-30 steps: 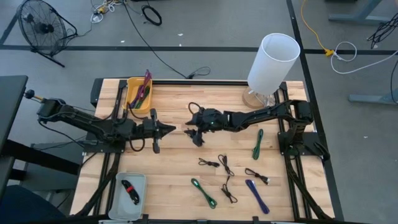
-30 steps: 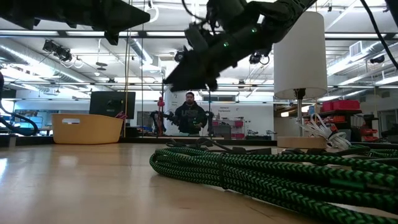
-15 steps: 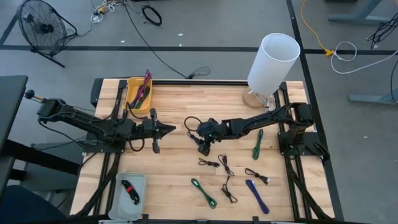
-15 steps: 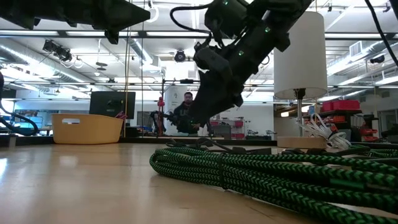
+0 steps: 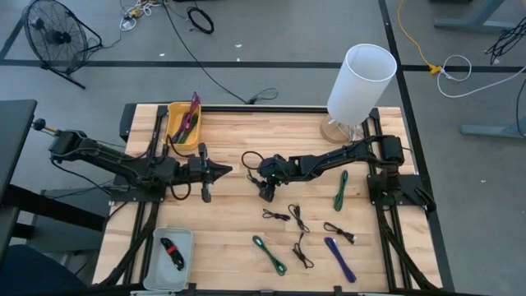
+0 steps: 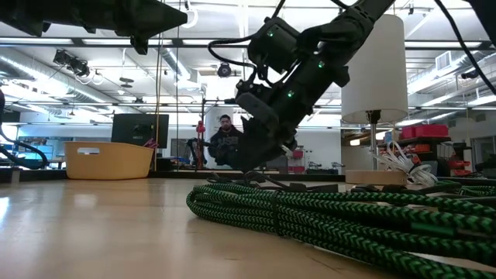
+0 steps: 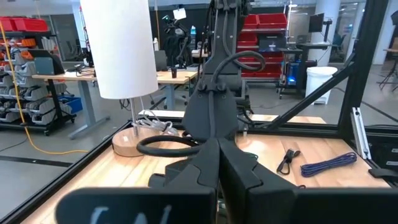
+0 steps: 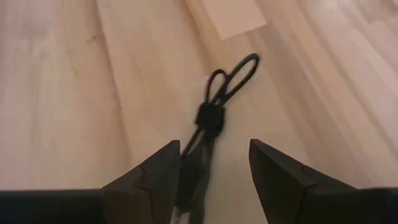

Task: Pick & Place USB Port
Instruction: Put the black charger cable into the gray bin

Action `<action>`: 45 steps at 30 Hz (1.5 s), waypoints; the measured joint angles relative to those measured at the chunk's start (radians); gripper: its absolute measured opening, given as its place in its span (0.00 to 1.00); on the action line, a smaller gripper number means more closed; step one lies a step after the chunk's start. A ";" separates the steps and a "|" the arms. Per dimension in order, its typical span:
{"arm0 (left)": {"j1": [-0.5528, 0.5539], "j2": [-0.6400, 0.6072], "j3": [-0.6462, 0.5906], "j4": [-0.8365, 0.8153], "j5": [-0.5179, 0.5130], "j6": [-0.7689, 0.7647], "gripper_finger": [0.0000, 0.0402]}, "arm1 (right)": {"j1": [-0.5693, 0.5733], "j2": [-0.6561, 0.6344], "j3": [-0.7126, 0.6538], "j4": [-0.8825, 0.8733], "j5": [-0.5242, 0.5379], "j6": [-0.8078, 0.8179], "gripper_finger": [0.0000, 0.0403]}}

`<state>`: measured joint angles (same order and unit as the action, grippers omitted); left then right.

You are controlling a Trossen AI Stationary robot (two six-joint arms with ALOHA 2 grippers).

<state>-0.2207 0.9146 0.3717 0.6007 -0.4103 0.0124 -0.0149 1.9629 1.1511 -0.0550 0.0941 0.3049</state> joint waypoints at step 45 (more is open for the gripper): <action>0.000 0.000 0.000 0.024 -0.032 -0.007 0.02 | 0.097 -0.325 0.001 0.070 0.036 -0.182 0.00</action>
<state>-0.2211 0.9150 0.3721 0.6247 -0.4428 0.0050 0.0824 1.6382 1.1522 0.0153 0.1303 0.1231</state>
